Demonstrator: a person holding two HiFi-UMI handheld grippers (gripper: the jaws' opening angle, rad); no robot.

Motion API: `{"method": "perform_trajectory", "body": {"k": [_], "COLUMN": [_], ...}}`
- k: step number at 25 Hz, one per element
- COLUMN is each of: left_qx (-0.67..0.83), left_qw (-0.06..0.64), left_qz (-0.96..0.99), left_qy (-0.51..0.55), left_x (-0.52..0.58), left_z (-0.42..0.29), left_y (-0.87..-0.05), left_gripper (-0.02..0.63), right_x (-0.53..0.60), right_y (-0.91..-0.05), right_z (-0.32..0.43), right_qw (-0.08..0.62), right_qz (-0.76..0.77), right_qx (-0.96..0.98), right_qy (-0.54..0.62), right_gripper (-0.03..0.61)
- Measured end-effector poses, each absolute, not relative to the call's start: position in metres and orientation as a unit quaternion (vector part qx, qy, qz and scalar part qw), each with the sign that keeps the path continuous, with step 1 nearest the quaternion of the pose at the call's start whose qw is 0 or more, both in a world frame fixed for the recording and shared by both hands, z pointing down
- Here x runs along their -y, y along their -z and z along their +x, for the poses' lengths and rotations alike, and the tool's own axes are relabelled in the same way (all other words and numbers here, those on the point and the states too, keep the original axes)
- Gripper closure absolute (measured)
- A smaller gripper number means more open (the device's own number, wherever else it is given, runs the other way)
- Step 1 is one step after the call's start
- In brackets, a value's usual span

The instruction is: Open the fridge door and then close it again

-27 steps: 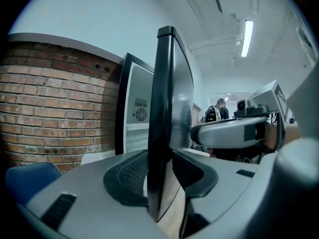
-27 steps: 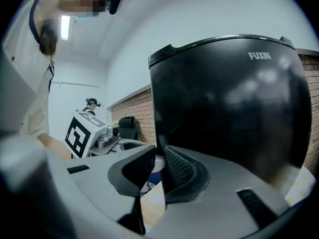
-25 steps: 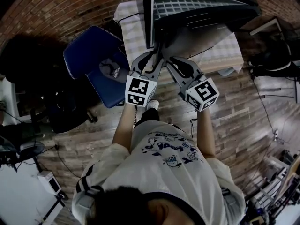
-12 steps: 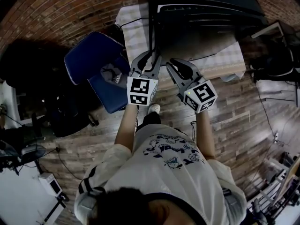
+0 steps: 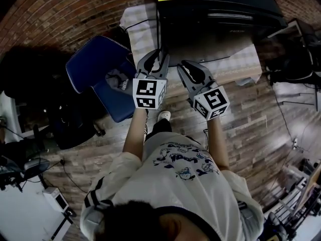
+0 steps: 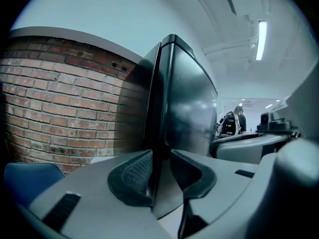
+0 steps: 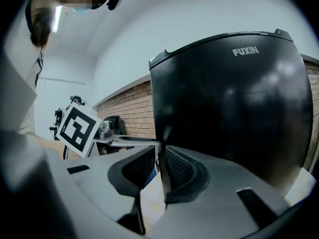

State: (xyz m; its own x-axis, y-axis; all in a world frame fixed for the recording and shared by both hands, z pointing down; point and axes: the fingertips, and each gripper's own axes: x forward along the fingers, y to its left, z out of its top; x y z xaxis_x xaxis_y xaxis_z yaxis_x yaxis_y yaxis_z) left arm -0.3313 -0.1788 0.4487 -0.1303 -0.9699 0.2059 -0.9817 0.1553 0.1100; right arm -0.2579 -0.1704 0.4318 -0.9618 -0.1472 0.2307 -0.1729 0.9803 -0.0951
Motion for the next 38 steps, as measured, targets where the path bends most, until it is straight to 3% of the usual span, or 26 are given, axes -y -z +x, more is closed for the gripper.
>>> {"method": "perform_trajectory", "body": {"k": [38], "left_qx": [0.77], "left_qw": [0.095], "left_qz": [0.631], "left_qy": [-0.015], "left_x": [0.131], "left_z": [-0.281], "left_y": [-0.42], "left_gripper": [0.494], "right_x": [0.158], "right_y": [-0.416], "right_z": [-0.22], "right_qw": [0.068], "right_qz": [0.178], "right_qx": [0.978], "right_qy": [-0.09], "right_gripper": [0.508]}}
